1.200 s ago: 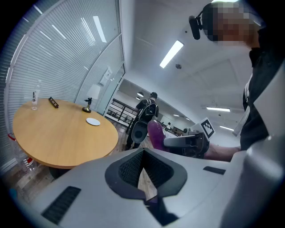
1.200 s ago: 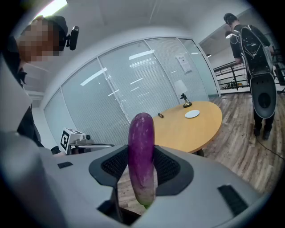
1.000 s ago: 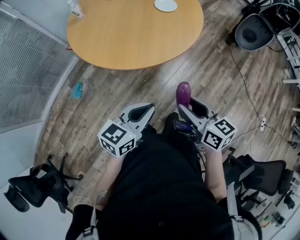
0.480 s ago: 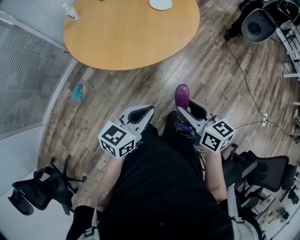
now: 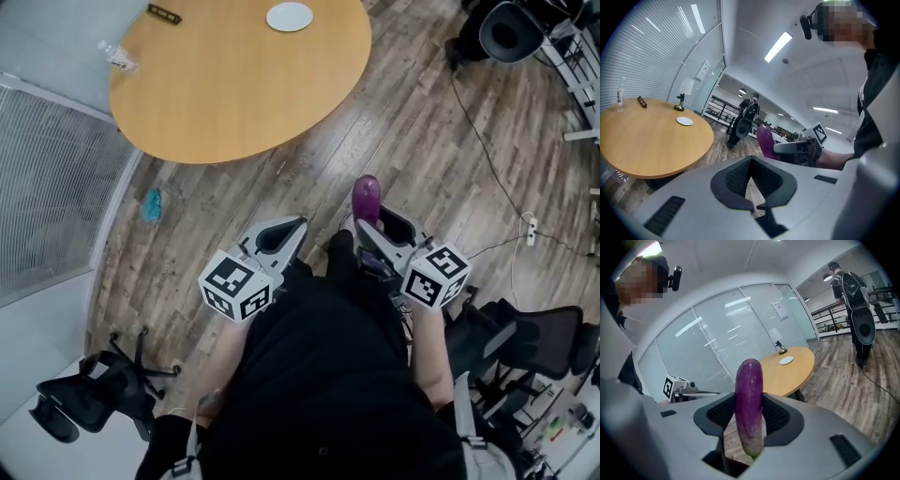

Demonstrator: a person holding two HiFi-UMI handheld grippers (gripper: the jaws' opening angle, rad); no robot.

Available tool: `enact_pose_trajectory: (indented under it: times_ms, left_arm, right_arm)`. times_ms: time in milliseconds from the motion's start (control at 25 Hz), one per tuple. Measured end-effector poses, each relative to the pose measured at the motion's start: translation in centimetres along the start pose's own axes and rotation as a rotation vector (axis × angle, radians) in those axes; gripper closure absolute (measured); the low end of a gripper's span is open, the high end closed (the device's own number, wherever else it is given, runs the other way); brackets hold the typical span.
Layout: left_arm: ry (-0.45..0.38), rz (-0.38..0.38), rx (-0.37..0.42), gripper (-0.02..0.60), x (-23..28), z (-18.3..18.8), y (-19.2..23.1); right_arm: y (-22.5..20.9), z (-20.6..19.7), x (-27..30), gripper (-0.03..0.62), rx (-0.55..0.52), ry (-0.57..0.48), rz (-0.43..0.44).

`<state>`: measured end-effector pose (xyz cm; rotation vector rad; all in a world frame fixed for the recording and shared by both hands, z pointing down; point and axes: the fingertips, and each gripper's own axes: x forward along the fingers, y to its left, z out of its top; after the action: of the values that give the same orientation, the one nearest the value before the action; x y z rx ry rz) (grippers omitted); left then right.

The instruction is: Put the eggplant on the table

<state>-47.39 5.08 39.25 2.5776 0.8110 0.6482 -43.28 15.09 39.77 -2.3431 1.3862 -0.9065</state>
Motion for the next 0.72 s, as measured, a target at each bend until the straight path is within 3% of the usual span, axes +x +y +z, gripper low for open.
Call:
enact_pose_trajectory:
  times_ms: [320, 720]
  left_arm:
    - [0.017, -0.011, 0.046, 0.571, 7.7, 2.0, -2.5]
    - [0.038, -0.045, 0.031, 0.571, 18.4, 3.5, -5.3]
  right_arm:
    - [-6.0, 2.4, -2.8, 0.407, -0.002, -0.023, -0.006]
    - [-13.0, 4.8, -6.7, 0.407, -0.024, -0.017, 0.000]
